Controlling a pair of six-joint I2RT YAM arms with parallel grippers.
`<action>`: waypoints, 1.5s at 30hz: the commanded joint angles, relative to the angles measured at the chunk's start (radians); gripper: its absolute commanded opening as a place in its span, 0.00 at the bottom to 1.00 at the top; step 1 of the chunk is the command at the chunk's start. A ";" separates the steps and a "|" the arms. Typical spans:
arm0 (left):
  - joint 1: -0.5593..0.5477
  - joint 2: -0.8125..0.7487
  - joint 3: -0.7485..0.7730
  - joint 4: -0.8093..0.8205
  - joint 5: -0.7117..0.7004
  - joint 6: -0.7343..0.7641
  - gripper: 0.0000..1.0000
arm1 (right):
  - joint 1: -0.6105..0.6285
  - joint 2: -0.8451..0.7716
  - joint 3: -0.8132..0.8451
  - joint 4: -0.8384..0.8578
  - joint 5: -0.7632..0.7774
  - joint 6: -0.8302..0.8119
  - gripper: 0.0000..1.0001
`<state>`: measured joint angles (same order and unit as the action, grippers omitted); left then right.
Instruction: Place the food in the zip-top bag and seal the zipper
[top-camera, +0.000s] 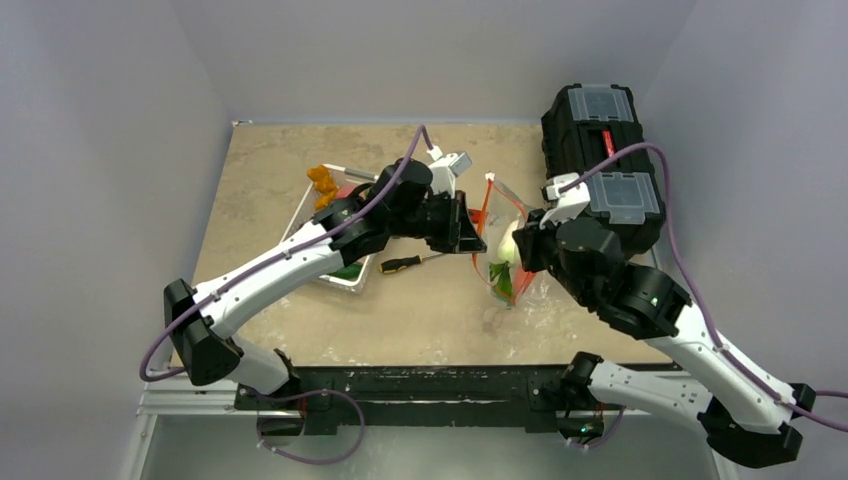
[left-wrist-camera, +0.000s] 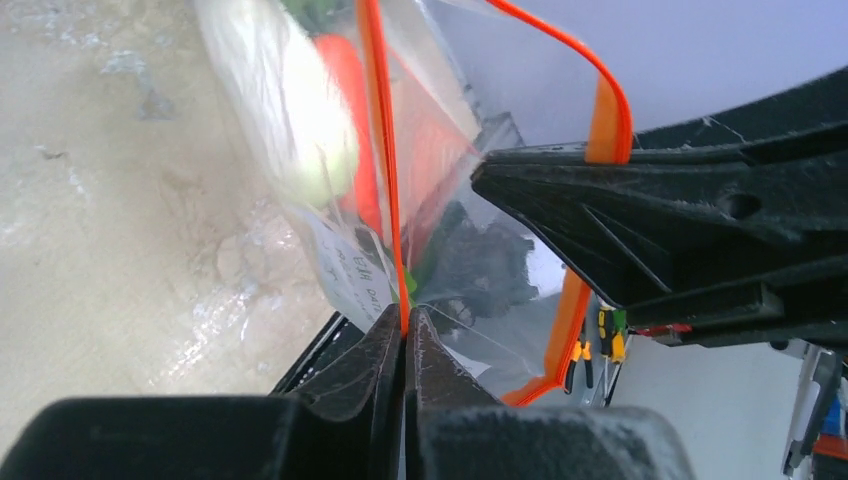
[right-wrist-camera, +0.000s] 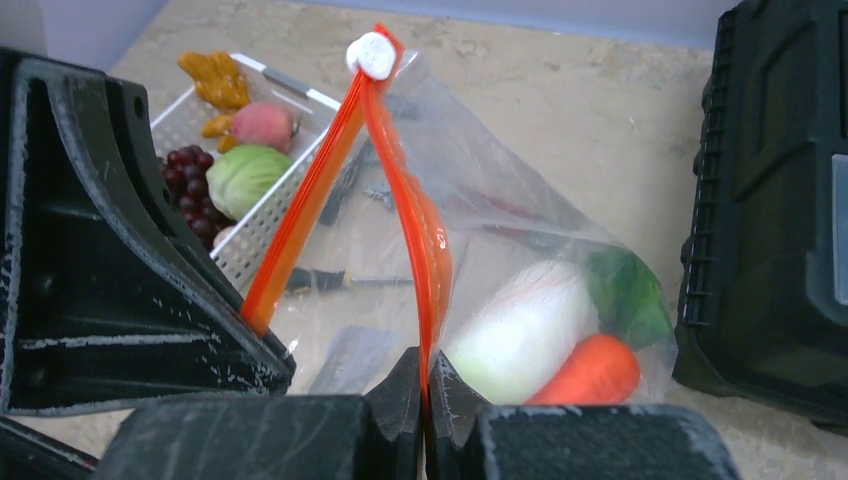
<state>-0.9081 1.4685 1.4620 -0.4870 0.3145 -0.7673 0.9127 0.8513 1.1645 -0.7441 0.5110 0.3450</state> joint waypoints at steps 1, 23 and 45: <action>-0.005 -0.032 -0.054 0.026 -0.003 -0.034 0.00 | 0.003 0.025 -0.040 0.053 -0.028 -0.006 0.00; 0.037 -0.107 -0.220 0.117 0.066 -0.097 0.00 | 0.003 -0.070 -0.249 0.282 -0.025 0.102 0.00; 0.054 -0.109 -0.222 0.109 0.060 -0.116 0.00 | 0.002 -0.057 -0.272 0.273 0.009 0.096 0.00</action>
<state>-0.8871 1.3083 1.3338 -0.3515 0.4213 -0.8810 0.9146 0.7547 1.0126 -0.4923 0.4511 0.4294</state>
